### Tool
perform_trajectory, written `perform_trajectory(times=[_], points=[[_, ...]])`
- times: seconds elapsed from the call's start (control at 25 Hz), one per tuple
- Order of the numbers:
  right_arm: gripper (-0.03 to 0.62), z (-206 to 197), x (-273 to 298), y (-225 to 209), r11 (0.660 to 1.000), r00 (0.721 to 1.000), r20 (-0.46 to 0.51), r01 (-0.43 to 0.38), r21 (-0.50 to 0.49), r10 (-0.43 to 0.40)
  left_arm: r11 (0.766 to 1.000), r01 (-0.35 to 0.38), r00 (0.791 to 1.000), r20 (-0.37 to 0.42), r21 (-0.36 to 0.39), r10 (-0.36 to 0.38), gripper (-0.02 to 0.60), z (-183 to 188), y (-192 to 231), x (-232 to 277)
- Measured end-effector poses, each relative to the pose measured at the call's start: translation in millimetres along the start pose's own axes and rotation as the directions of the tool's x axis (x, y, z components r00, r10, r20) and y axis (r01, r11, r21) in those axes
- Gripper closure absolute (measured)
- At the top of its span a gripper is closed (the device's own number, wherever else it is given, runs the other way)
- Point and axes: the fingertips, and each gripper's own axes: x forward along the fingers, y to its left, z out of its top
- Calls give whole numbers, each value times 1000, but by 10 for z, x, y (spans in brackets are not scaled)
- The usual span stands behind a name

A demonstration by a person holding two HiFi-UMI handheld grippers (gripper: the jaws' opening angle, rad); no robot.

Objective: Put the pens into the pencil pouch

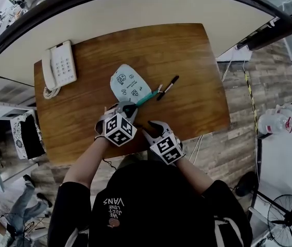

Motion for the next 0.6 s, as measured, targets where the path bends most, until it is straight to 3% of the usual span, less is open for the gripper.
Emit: perform_trajectory(times=[0.36,0.6], points=[[499,100,225,158,973,995,-39,-99,-207,93,985,94,995,43,-146,-89,551,-150,122,-153],[500,63,337,225,940,984,-98,-171,-295,148,959,126,990,93,-252,-106,551,-184,221,-235]])
